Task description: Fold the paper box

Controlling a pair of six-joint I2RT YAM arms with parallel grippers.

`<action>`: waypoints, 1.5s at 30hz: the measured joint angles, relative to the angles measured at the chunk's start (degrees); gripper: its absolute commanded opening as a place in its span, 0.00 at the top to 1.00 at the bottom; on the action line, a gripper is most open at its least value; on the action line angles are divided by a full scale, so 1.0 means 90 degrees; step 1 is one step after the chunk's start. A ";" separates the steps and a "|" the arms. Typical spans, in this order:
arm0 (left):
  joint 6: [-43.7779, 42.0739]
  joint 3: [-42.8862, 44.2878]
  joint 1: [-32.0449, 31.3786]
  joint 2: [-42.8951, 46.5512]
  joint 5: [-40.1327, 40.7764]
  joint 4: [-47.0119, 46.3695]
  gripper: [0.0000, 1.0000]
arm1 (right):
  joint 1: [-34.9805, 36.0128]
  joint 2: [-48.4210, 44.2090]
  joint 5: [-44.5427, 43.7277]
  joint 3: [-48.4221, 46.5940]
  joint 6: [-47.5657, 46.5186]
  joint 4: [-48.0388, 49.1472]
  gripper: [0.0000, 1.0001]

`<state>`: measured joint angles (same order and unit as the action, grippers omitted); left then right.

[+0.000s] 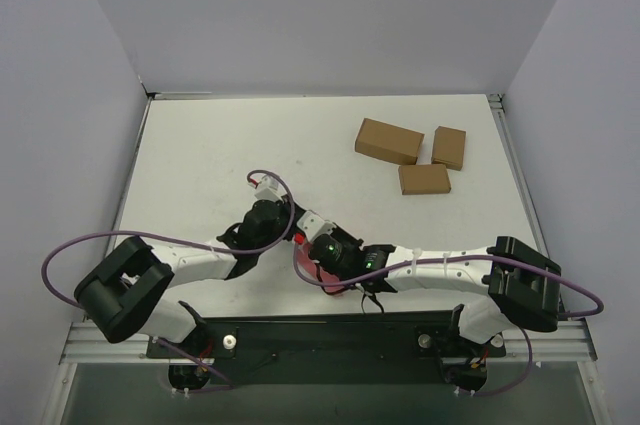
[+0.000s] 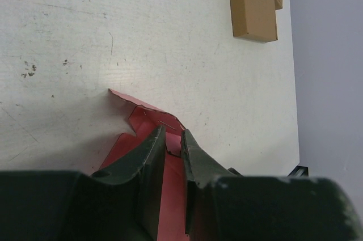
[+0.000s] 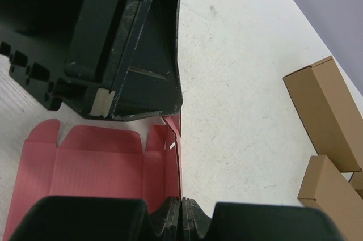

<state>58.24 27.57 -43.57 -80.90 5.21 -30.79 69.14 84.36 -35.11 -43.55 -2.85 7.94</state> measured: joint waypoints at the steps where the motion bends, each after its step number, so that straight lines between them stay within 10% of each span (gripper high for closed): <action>1: 0.0019 -0.0024 -0.0044 0.0000 0.0068 -0.0010 0.75 | -0.0017 0.0000 0.0000 0.0000 0.0000 -0.0007 1.00; 18: 0.0262 -0.0345 -0.0432 -0.0236 0.0250 -0.0818 0.73 | -0.0090 0.0000 -0.0056 -0.0002 -0.0041 -0.0070 1.00; 32: 0.0066 -0.0767 -0.0301 -0.0121 -0.0816 -0.1183 0.53 | -0.0187 -0.0029 -0.0032 -0.0002 -0.0027 -0.0046 1.00; 45: -0.2997 -0.0464 0.0044 0.0789 -0.1457 -0.0483 0.40 | -0.0323 -0.0211 0.0444 0.0034 0.0010 -0.0085 1.00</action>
<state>31.27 23.40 -43.18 -73.80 -7.90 -35.14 66.24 82.46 -31.11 -43.24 -2.76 7.18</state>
